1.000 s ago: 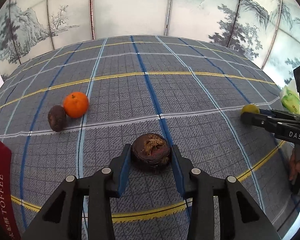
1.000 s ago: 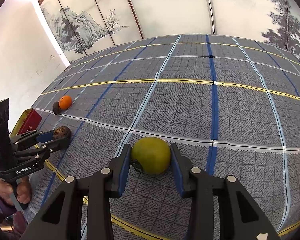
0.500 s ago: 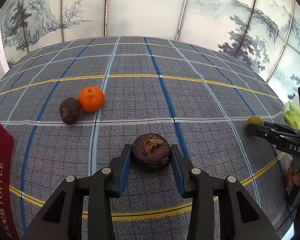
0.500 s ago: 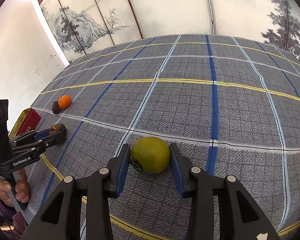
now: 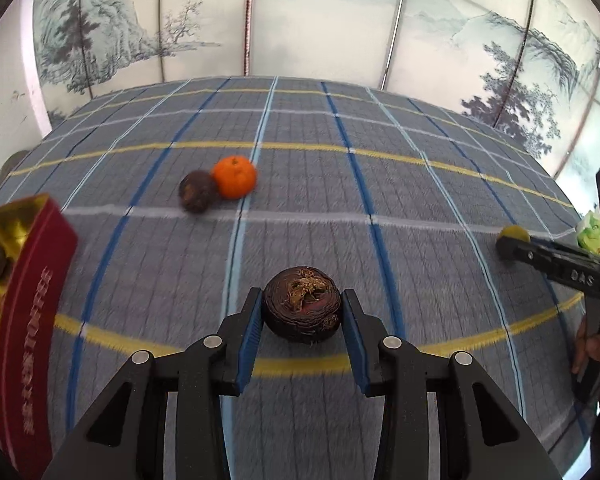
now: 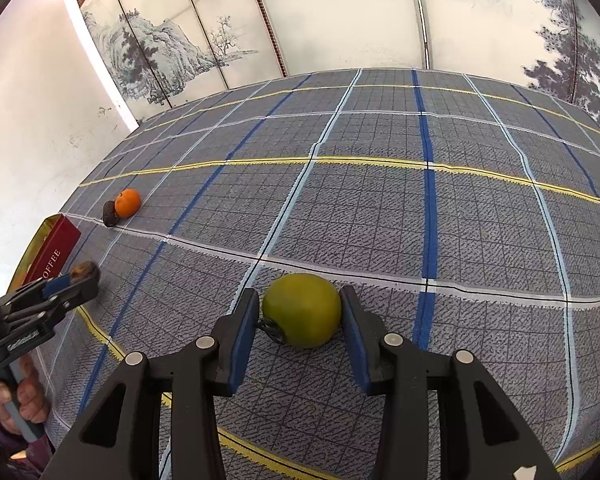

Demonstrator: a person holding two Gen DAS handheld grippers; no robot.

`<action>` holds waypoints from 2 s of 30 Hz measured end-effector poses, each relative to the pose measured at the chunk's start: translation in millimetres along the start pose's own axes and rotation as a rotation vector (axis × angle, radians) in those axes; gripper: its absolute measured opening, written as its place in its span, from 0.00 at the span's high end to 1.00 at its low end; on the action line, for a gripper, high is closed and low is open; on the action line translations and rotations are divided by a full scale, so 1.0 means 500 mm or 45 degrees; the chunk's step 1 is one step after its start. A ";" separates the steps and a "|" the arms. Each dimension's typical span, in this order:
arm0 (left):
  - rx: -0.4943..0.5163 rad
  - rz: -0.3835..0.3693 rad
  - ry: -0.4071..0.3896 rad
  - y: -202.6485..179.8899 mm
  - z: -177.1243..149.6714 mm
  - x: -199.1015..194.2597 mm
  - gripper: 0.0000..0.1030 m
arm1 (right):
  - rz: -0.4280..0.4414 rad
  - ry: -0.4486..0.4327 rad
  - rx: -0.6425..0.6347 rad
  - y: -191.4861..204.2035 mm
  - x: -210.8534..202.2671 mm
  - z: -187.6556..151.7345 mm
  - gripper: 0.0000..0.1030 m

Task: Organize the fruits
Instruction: 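Carry the brown dried fruit in the left gripper into the tin and release it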

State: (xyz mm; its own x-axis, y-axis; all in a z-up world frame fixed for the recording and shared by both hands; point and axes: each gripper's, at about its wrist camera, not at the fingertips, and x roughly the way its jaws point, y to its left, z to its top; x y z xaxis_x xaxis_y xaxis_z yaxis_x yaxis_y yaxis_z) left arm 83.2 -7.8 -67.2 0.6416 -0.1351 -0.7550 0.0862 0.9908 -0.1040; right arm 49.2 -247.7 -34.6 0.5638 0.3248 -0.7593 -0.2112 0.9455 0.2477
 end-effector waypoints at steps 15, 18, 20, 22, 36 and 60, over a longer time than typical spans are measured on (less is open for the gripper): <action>-0.041 0.177 -0.021 0.082 -0.028 -0.144 0.61 | -0.026 0.005 -0.023 0.004 0.000 0.001 0.61; -0.037 0.225 -0.046 0.105 -0.027 -0.169 0.61 | -0.028 0.005 -0.025 0.005 0.000 0.001 0.61; -0.032 0.267 -0.063 0.121 -0.028 -0.184 0.61 | -0.031 0.005 -0.027 0.005 0.001 0.001 0.61; -0.038 0.296 -0.072 0.138 -0.029 -0.193 0.61 | -0.034 0.006 -0.029 0.006 0.000 0.001 0.61; -0.160 0.460 -0.043 0.295 -0.056 -0.202 0.61 | -0.061 0.014 -0.063 0.016 0.001 0.002 0.58; -0.211 0.532 0.013 0.352 -0.079 -0.173 0.59 | -0.132 0.030 -0.138 0.042 0.008 0.001 0.54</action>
State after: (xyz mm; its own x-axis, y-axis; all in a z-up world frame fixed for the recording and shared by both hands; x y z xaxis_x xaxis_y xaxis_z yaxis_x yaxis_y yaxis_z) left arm 12.5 178.1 -45.8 0.5880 0.2758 -0.7604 -0.3028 0.9468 0.1093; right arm 47.3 -226.4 -32.2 0.5684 0.2236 -0.7918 -0.2387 0.9658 0.1014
